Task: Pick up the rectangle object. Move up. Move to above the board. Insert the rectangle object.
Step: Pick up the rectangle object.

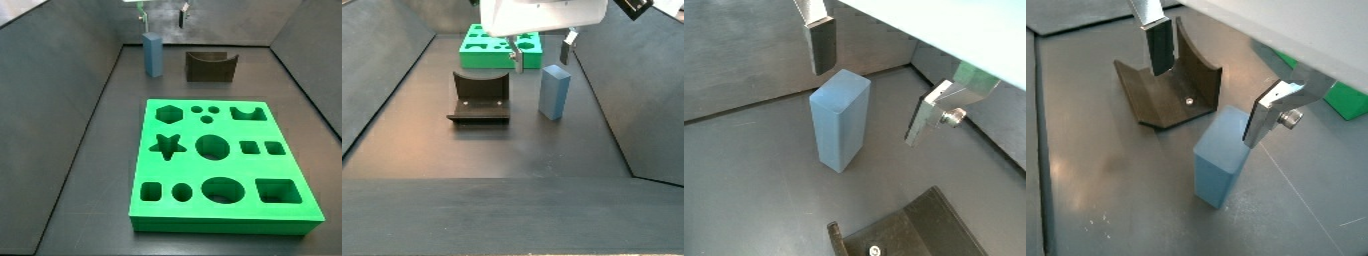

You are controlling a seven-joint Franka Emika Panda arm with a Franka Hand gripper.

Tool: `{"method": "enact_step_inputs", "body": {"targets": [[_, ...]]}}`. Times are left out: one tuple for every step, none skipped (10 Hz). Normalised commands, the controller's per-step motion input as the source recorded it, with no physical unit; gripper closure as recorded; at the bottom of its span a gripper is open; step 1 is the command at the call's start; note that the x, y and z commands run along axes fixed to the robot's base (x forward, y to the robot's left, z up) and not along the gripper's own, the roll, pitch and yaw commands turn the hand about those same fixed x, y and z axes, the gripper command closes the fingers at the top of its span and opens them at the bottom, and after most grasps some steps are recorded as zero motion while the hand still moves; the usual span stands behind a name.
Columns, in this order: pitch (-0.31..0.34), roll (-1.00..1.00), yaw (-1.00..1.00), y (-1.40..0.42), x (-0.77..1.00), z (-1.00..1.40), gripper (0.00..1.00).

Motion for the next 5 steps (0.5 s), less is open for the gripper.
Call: {"method": "enact_step_inputs", "body": {"targets": [[0.0,0.06,0.33,-0.01,0.01,-0.11,0.0],[0.0,0.03,0.31,-0.03,0.0,-0.19,0.0],[0.0,0.05,0.28,-0.04,0.0,-0.21,0.0],[0.0,0.09,0.28,-0.04,0.0,-0.21,0.0],[-0.011,0.08,0.28,-0.05,0.0,-0.33,0.0]]}}
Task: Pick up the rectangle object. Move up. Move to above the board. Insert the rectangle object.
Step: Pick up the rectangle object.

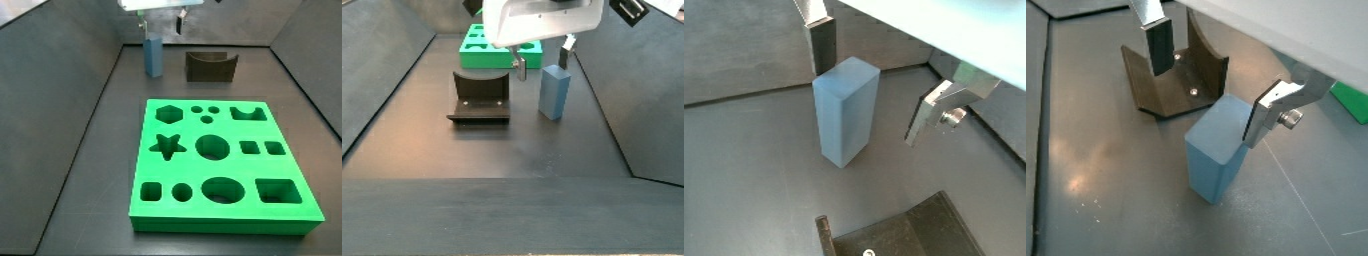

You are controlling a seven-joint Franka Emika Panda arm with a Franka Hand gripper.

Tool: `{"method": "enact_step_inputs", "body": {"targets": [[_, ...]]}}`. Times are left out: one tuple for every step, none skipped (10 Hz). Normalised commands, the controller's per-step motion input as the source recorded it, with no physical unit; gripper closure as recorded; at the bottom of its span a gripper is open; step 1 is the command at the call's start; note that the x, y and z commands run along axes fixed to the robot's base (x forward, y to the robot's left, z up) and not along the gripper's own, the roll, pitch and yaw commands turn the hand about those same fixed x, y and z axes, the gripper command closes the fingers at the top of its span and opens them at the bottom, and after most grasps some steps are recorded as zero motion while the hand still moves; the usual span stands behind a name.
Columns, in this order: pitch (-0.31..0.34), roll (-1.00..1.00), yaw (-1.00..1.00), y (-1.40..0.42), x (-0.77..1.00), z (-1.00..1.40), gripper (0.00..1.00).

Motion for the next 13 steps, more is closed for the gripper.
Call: {"method": "enact_step_inputs", "body": {"targets": [[-0.029,0.09,0.27,-0.05,0.0,-0.53,0.0],[-0.061,0.09,0.27,-0.05,0.0,-0.72,0.0],[-0.094,0.08,0.26,-0.05,0.0,-0.83,0.0],[-0.129,0.05,0.2,-0.02,-0.1,-0.82,0.0],[0.0,0.01,0.0,-0.02,0.0,0.0,0.0],[0.0,0.0,0.0,0.0,0.0,0.0,0.0],[0.0,0.0,0.0,0.0,0.0,0.0,1.0],[0.0,0.0,0.0,0.0,0.0,0.0,1.0],[0.0,0.0,0.0,0.0,0.0,0.0,1.0],[0.0,0.0,0.0,0.0,0.0,0.0,1.0],[0.0,0.0,0.0,0.0,0.0,0.0,1.0],[0.0,0.0,0.0,0.0,0.0,0.0,1.0],[0.0,0.0,0.0,0.0,0.0,0.0,1.0]]}}
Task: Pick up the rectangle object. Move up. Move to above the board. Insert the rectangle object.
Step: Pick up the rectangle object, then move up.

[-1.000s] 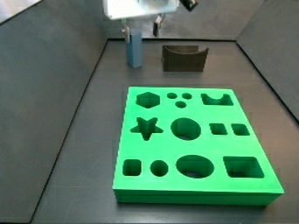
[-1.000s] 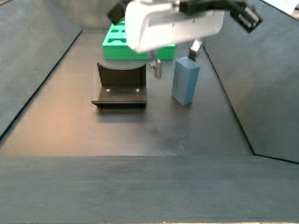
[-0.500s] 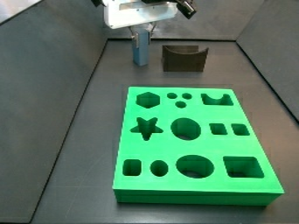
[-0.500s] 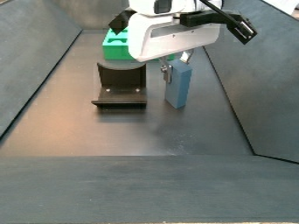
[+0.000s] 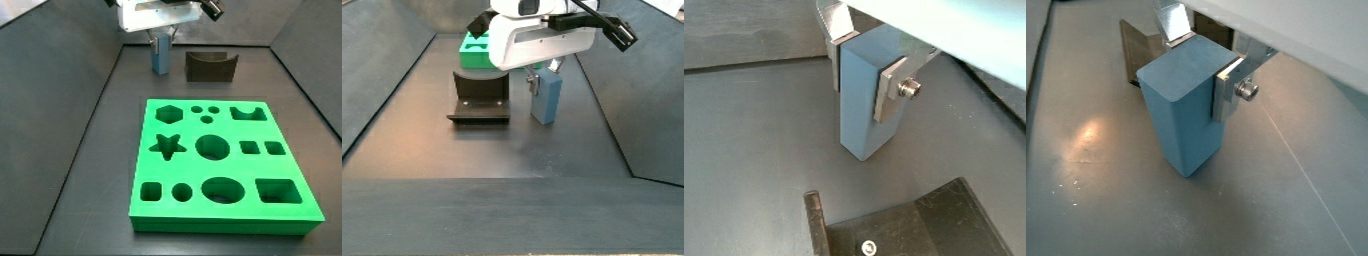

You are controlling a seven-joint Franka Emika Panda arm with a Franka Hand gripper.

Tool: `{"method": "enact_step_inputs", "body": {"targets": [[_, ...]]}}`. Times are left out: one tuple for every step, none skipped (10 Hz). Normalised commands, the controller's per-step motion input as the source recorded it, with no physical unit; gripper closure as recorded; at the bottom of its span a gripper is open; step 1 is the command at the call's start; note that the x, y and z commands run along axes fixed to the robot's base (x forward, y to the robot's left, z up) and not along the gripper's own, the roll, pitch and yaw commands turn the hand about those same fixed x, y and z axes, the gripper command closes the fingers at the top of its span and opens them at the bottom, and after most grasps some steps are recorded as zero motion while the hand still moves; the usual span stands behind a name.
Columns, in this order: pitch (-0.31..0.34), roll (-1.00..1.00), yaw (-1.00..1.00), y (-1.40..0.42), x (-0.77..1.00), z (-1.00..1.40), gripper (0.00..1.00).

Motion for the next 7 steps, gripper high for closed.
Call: {"method": "enact_step_inputs", "body": {"targets": [[0.0,0.0,0.0,0.0,0.0,0.0,1.0],[0.0,0.0,0.0,0.0,0.0,0.0,1.0],[0.0,0.0,0.0,0.0,0.0,0.0,1.0],[0.0,0.0,0.0,0.0,0.0,0.0,1.0],[0.0,0.0,0.0,0.0,0.0,0.83,1.0],[0.019,0.0,0.0,0.0,-0.05,0.81,1.0],[0.029,0.01,-0.01,0.0,-0.08,0.68,1.0]]}}
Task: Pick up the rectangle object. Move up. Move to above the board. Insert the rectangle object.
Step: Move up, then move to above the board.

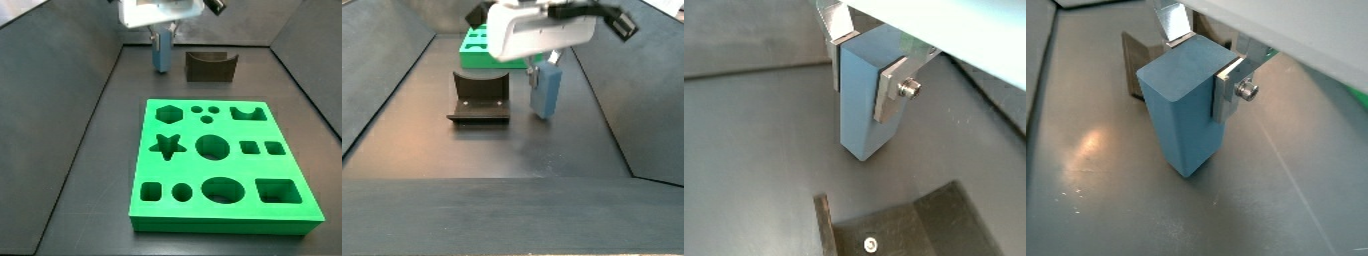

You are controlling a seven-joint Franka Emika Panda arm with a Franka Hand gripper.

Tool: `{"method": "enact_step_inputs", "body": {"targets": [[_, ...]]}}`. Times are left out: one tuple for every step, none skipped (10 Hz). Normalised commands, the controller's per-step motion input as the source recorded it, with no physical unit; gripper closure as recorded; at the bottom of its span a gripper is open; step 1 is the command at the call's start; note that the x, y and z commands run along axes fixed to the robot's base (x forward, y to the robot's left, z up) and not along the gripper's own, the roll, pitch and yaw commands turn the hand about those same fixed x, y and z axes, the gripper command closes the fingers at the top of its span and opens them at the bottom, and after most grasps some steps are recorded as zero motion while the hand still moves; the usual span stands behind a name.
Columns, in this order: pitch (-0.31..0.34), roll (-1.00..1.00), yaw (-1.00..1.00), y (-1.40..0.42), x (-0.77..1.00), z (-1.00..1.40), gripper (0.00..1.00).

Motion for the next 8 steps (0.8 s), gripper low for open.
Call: {"method": "enact_step_inputs", "body": {"targets": [[0.024,0.02,-0.01,0.0,-0.06,0.55,1.0],[0.029,0.03,-0.01,0.0,-0.04,0.39,1.0],[0.033,0.04,-0.01,0.01,-0.03,0.22,1.0],[0.021,0.13,0.29,-0.08,-0.1,1.0,1.0],[0.033,0.13,0.29,-0.09,-0.1,1.0,1.0],[0.021,0.15,0.2,-0.08,-0.1,1.0,1.0],[0.016,0.16,0.14,-0.08,-0.1,1.0,1.0],[0.013,0.16,0.1,-0.07,-0.09,1.0,1.0]]}}
